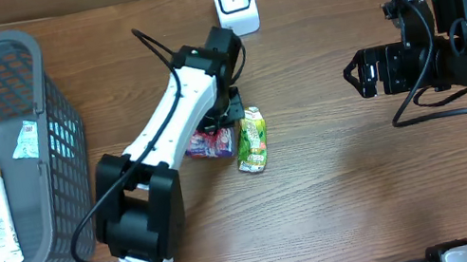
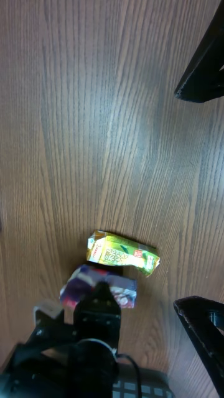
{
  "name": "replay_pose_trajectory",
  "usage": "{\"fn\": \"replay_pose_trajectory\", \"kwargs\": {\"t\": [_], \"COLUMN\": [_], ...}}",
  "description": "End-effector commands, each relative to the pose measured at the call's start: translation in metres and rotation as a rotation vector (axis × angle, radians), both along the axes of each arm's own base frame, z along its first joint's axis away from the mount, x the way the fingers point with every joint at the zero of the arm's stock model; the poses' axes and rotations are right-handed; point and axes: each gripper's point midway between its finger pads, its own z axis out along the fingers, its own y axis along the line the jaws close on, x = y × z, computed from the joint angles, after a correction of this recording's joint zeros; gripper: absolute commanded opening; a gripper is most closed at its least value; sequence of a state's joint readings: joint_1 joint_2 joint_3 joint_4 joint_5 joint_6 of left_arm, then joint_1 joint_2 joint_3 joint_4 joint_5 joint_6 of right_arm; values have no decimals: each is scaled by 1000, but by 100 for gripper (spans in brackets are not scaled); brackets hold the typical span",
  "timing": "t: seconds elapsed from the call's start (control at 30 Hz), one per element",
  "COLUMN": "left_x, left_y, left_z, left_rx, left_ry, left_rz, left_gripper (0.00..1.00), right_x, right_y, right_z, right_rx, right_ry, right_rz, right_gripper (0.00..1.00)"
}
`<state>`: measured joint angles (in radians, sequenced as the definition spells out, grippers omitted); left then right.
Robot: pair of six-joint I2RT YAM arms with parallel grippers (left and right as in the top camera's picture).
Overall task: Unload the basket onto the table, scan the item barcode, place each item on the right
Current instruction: 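Place the purple pad pack left of the green tea carton, then reach the left gripper into the basket and grasp the mint-green wipes pack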
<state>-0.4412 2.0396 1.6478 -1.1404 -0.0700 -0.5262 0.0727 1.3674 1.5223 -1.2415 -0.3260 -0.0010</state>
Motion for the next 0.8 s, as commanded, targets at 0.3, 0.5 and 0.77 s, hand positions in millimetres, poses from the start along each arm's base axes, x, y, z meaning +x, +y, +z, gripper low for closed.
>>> {"fn": "replay_pose_trajectory", "kwargs": {"t": [0.3, 0.5, 0.77], "left_x": [49, 53, 20], "left_y": [10, 84, 202], "left_z": [116, 250, 317], "left_rx": [-35, -77, -79], "left_ry": [-200, -427, -604], "left_rz": [-64, 94, 361], "left_gripper": [54, 65, 82], "right_x": [4, 4, 2], "right_y": [3, 3, 3], "right_z": [8, 8, 7], "right_rx": [5, 5, 5], "right_ry": [-30, -30, -22], "right_rz": [16, 16, 16], "right_gripper": [100, 100, 100]}}
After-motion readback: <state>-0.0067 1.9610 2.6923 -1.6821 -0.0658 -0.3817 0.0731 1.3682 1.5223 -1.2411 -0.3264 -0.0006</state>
